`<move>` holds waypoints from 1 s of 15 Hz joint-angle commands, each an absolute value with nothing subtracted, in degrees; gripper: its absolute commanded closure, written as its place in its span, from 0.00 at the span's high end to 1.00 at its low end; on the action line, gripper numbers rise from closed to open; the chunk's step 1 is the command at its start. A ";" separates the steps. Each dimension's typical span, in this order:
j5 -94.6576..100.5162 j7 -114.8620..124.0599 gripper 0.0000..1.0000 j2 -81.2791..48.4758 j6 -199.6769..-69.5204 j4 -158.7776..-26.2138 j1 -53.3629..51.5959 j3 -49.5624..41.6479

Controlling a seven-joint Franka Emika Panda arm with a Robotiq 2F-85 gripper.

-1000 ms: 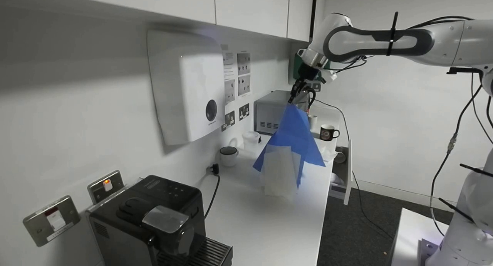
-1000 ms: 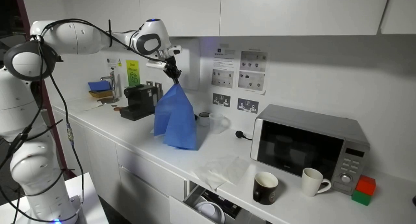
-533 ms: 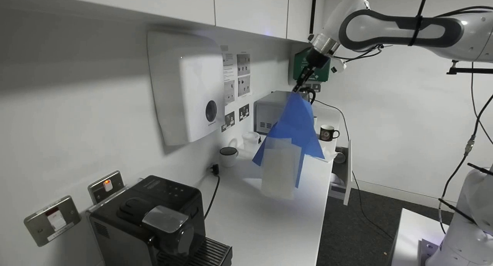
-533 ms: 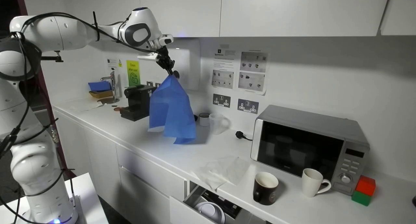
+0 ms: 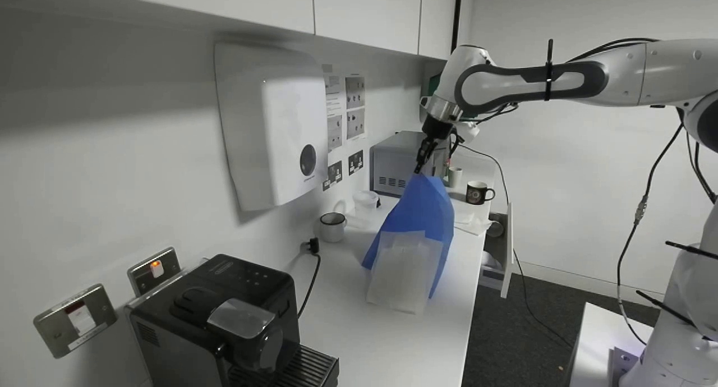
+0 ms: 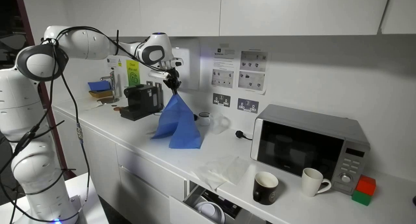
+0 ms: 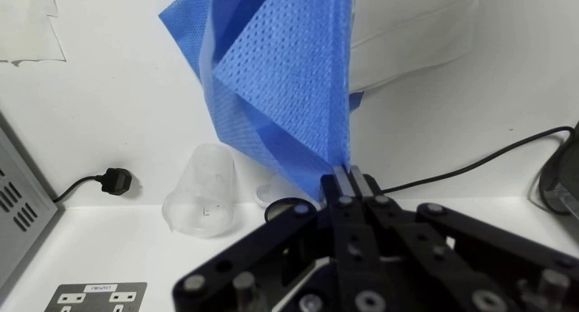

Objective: Move the blue cloth to the wild

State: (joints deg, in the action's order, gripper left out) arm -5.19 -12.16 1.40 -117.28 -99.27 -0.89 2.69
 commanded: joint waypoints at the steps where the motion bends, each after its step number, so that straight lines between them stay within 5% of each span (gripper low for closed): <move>1: -4.74 -10.75 0.00 6.57 -119.13 -101.85 -0.99 1.99; 8: -4.20 -10.34 0.00 17.77 -121.22 -105.06 -1.26 1.47; 15: -5.02 -11.77 0.00 7.47 -118.14 -103.60 -1.65 1.36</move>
State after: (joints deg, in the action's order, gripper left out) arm -5.17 -11.55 12.21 -118.20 -104.29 -0.87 2.00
